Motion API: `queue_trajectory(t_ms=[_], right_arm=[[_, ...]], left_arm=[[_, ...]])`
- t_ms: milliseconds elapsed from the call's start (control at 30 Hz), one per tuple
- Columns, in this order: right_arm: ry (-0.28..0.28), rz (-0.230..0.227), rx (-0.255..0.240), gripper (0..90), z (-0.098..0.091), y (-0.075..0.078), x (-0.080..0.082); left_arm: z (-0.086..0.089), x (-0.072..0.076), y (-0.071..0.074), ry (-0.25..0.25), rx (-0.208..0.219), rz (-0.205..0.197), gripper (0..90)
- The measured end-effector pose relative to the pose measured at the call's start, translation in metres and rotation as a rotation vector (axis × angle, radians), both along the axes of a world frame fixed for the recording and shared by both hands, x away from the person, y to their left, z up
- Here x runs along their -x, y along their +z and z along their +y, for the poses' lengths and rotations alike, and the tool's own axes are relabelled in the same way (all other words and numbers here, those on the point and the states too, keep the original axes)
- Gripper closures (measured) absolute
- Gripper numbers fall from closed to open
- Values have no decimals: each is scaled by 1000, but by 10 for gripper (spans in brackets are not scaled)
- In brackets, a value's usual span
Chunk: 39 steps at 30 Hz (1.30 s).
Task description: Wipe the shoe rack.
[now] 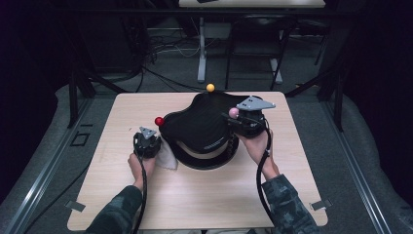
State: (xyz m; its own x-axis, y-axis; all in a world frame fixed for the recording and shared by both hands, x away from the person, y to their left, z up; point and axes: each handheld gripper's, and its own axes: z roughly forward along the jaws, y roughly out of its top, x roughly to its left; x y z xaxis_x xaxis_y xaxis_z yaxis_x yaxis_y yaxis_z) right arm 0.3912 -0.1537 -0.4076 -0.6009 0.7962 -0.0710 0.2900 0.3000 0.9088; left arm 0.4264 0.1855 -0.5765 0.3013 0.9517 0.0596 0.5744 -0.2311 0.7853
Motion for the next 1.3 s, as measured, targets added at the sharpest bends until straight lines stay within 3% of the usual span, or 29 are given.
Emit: queue_trajectory(t_ms=[67, 167, 333, 500, 633, 733, 900, 1067, 1300], right_arm=[[5, 5, -3, 637, 0, 0, 0], [11, 14, -10, 698, 0, -1, -1], [5, 10, -17, 700, 1, -3, -2], [-15, 2, 7, 696, 3, -2, -1], [-36, -6, 25, 603, 2, 1, 2], [-37, -2, 19, 563, -1, 3, 5], [-45, -21, 45, 593, -2, 5, 12], [-49, -21, 34, 603, -3, 4, 12], [-41, -15, 28, 604, -4, 4, 11]], left_arm=[[-3, 1, -6, -21, -21, 22, 831], [-6, 2, -6, -30, -17, 12, 830], [-5, 7, 6, -35, -13, -47, 830], [-3, 10, 25, -29, 27, -104, 829], [-4, 10, 34, -28, 30, -127, 829], [-4, 7, 31, -25, 19, -115, 830], [-7, 4, 19, -22, -5, -87, 830], [-12, 0, 10, -29, -32, -63, 830], [-16, -5, -3, -78, -55, 27, 828]])
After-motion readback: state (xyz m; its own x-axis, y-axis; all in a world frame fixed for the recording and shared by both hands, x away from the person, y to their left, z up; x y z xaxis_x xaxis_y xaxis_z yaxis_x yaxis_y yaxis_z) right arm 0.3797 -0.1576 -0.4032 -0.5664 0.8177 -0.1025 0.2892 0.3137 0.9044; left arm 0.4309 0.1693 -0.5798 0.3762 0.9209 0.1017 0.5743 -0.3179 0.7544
